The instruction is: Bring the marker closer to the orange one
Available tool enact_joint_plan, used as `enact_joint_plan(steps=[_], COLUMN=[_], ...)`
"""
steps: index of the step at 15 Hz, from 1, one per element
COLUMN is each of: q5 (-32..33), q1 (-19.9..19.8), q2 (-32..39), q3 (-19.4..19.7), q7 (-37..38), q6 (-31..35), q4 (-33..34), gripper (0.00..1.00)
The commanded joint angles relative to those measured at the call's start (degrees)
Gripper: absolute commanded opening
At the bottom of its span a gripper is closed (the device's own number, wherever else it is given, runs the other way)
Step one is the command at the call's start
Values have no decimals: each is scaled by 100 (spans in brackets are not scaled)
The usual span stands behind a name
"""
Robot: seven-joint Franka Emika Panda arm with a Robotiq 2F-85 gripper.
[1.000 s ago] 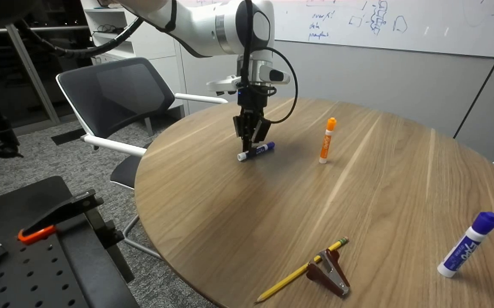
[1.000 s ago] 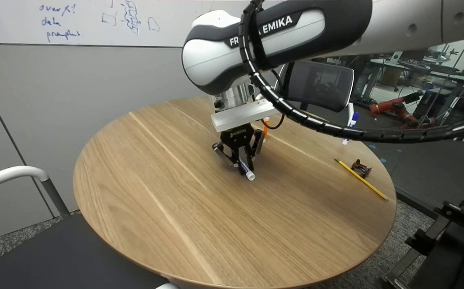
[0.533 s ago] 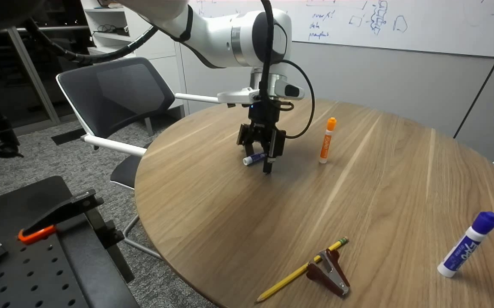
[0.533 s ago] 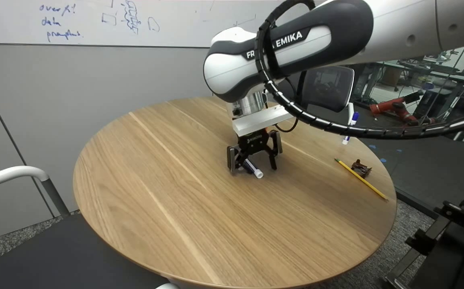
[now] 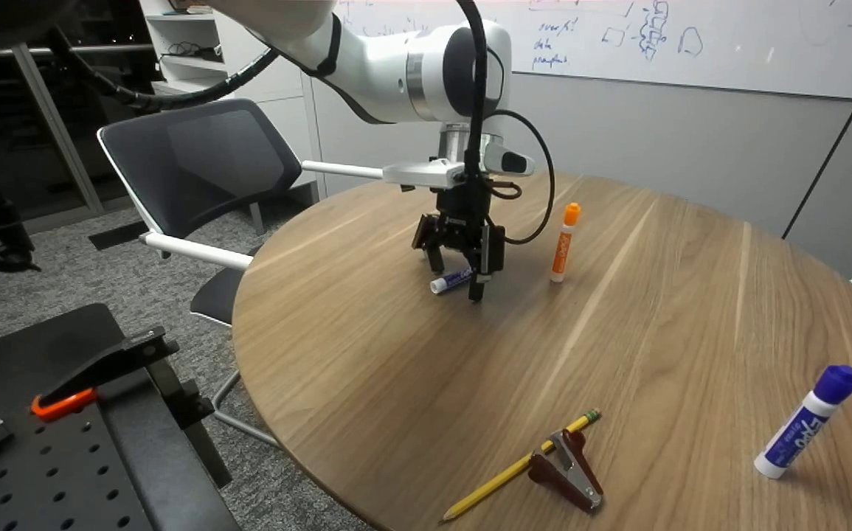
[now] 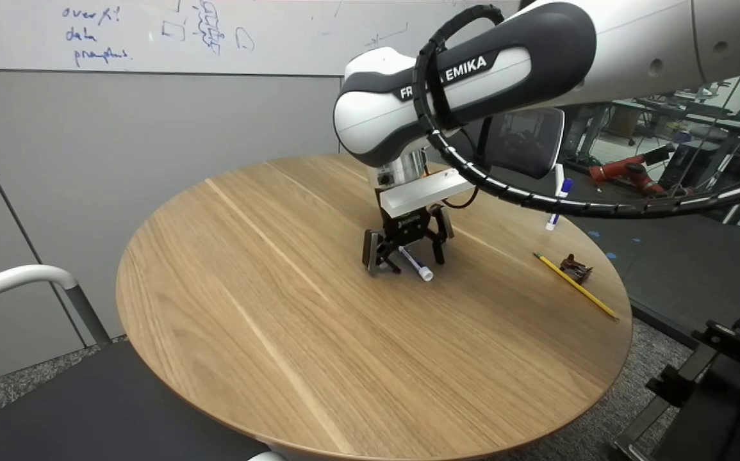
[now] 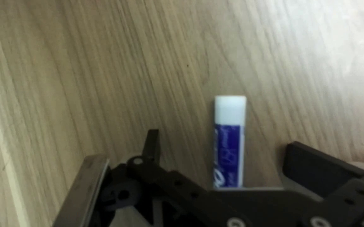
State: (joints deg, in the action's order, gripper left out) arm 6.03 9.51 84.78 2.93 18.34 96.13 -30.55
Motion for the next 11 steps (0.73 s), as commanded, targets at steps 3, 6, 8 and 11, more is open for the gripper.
enact_joint_plan(steps=[3,6,8,11], q5=[2,-18,-50,-62], q1=[12,11,9,5], q2=[-312,-197,-283,-316], q3=[-93,-86,-143,-158], q7=[-438,-475,-615,-662], q6=[1223,1192,1203,1203], q4=[-209,-11,-12,-35], gripper=[100,100,100,100])
